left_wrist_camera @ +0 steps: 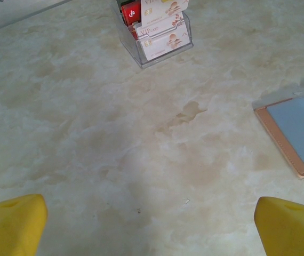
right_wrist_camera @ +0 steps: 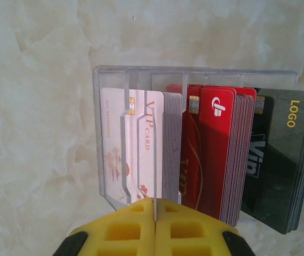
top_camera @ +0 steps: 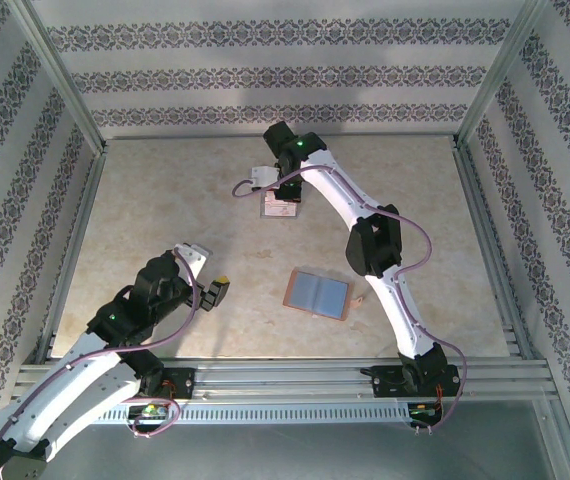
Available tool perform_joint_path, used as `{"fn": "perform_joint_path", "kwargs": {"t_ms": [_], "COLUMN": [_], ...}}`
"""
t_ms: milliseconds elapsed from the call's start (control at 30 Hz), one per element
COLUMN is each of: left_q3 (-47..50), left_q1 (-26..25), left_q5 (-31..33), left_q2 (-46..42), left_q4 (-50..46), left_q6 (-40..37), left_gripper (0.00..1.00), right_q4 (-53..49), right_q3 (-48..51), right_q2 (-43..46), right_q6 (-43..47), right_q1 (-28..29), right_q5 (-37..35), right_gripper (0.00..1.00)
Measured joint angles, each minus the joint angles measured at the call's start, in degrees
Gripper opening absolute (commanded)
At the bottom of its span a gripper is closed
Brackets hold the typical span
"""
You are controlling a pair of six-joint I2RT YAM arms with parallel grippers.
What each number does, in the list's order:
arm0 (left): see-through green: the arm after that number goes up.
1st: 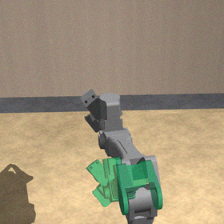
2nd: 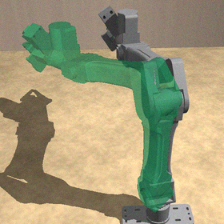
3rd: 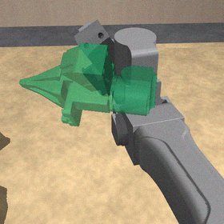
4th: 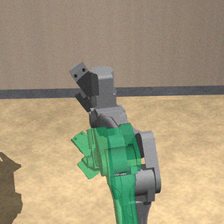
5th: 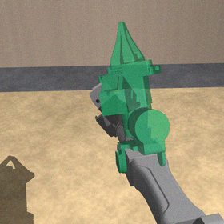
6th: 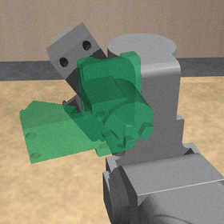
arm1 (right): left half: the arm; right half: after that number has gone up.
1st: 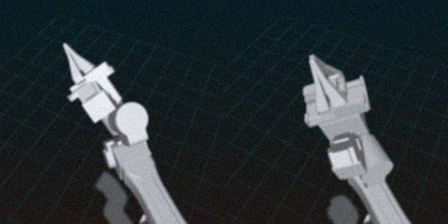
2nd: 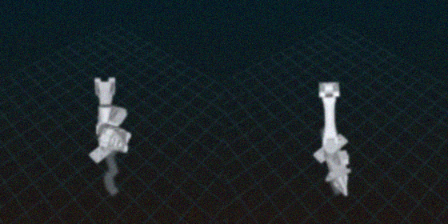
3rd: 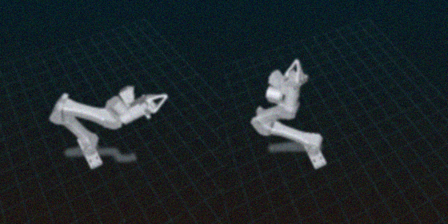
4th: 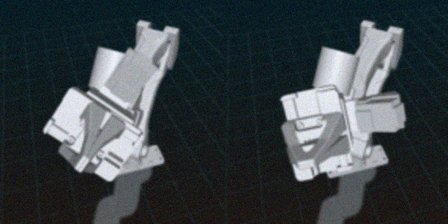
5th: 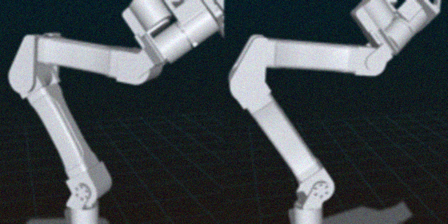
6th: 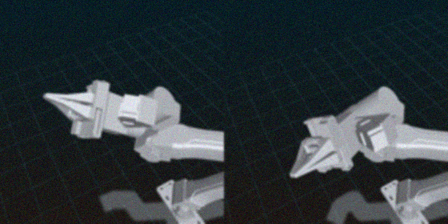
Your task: Take the credit cards out of the card holder
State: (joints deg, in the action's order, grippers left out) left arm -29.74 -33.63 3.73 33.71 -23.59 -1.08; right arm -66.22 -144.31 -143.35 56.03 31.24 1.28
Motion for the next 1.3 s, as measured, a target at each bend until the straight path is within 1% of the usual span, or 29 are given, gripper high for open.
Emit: {"fn": "perform_joint_path", "kwargs": {"t_ms": [1100,1300], "left_q3": [0.0,0.0], "left_q1": [0.0,0.0], "left_q5": [0.0,0.0], "left_q2": [1.3,1.3], "left_q4": [0.0,0.0], "left_q6": [0.0,-0.2], "left_gripper": [1.00,1.00], "right_q4": [0.4,0.5], "right_q3": [-1.2,-1.2], "right_q2": [-2.7,-2.7], "right_q6": [-0.9,-0.9], "right_q1": [0.1,0.1], "right_q5": [0.9,0.6], "right_gripper": [0.00,0.09]}}
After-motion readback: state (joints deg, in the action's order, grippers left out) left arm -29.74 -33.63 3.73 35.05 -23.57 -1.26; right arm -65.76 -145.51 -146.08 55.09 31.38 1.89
